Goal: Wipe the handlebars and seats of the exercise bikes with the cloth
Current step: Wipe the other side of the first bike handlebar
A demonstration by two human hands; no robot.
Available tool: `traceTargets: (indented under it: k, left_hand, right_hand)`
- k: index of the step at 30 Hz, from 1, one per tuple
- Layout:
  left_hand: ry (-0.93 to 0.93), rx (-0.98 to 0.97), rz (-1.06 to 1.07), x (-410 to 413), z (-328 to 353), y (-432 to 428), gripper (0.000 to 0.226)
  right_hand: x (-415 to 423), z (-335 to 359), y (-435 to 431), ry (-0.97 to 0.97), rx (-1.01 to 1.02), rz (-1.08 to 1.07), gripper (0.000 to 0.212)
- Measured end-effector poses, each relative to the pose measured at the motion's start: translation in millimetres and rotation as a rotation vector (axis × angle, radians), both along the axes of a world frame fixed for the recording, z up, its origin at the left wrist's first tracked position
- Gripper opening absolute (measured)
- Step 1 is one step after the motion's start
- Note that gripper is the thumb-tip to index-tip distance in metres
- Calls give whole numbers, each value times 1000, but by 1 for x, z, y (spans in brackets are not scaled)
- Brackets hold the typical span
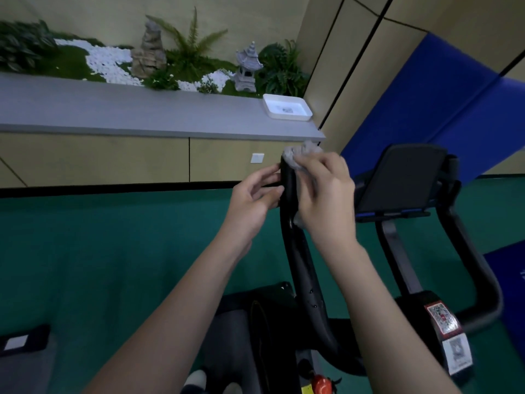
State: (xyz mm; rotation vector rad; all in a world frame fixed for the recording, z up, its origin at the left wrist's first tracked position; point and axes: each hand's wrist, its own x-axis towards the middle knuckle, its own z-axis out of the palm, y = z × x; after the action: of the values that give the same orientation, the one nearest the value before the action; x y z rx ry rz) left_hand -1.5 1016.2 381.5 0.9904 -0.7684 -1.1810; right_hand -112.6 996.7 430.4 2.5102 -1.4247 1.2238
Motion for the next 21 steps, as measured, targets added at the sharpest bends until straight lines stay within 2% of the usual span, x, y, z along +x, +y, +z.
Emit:
traceTargets:
  k: [7, 13, 18, 21]
  left_hand:
    - [45, -10, -36, 3, -7, -4, 38]
    - [76, -6, -44, 6, -11, -7, 37]
    - [85, -18, -65, 6, -13, -8, 38]
    - [95, -19, -67, 7, -13, -8, 38]
  right_hand:
    - [-2, -20, 18, -175, -6, -12, 22]
    - [-11, -31, 33, -97, 41, 43, 25]
    - [-5, -33, 30, -226, 3, -36, 23]
    - [-5, -37, 39, -235, 9, -51, 23]
